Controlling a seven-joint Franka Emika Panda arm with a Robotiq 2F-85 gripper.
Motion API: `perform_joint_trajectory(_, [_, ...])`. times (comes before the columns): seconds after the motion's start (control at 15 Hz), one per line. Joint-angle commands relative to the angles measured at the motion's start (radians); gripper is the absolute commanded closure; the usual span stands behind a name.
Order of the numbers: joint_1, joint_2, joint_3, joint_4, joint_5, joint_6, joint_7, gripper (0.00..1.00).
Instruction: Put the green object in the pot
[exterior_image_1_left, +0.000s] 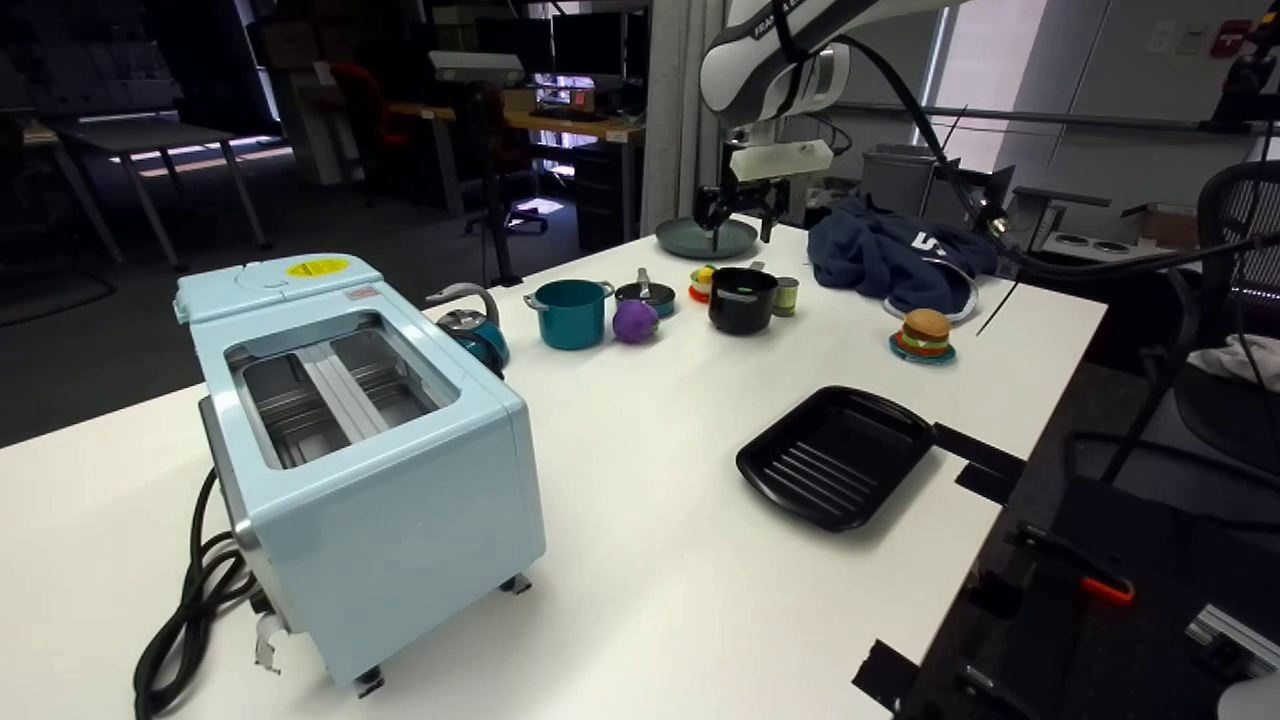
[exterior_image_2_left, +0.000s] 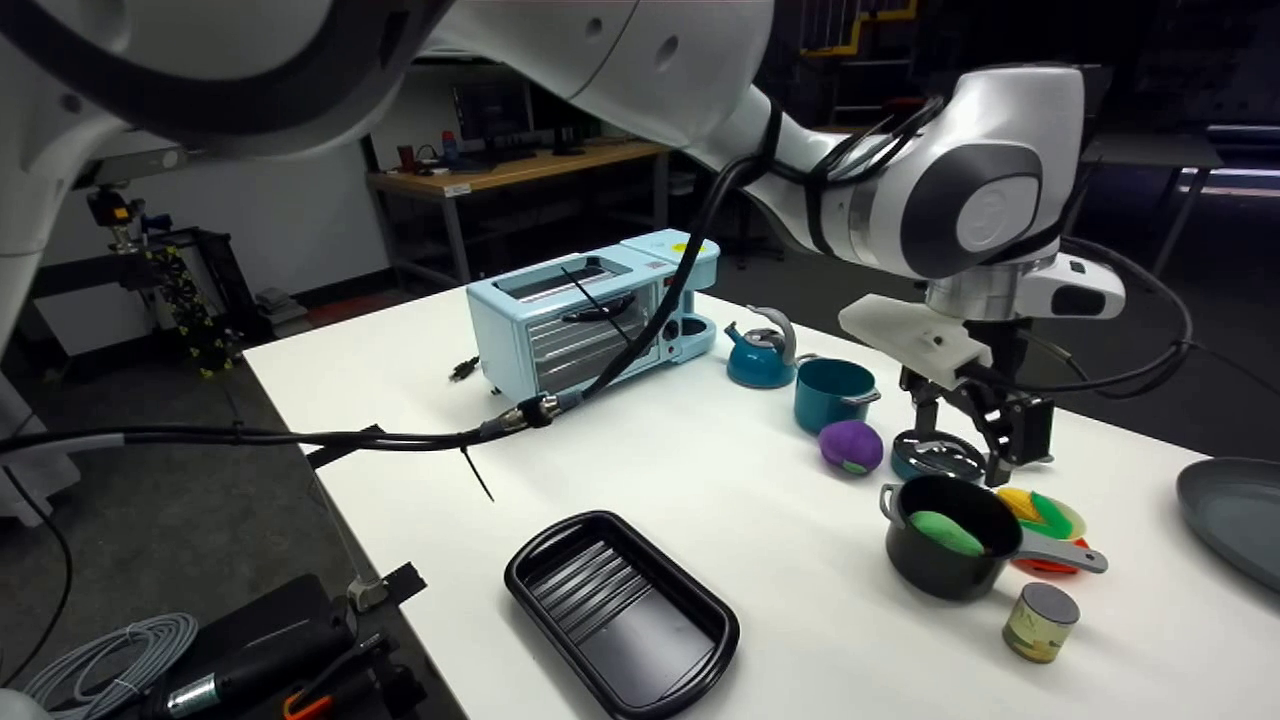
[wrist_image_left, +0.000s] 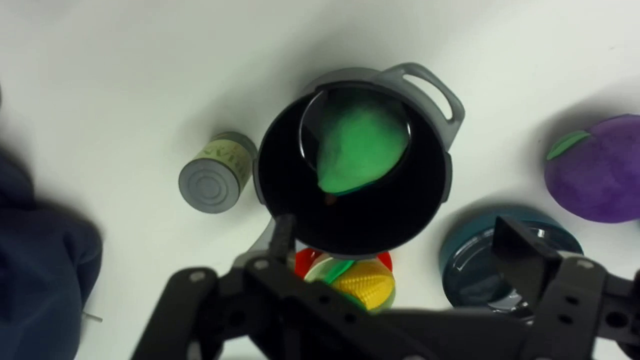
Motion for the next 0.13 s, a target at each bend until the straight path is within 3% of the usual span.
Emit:
perform_joint_trajectory(0.0, [0.006, -0.004, -0.006, 0.009, 0.005, -0.003, -0.004, 0.0])
perform_joint_trajectory(0.07, [0.008, -0.009, -0.006, 0.011, 0.005, -0.004, -0.004, 0.0])
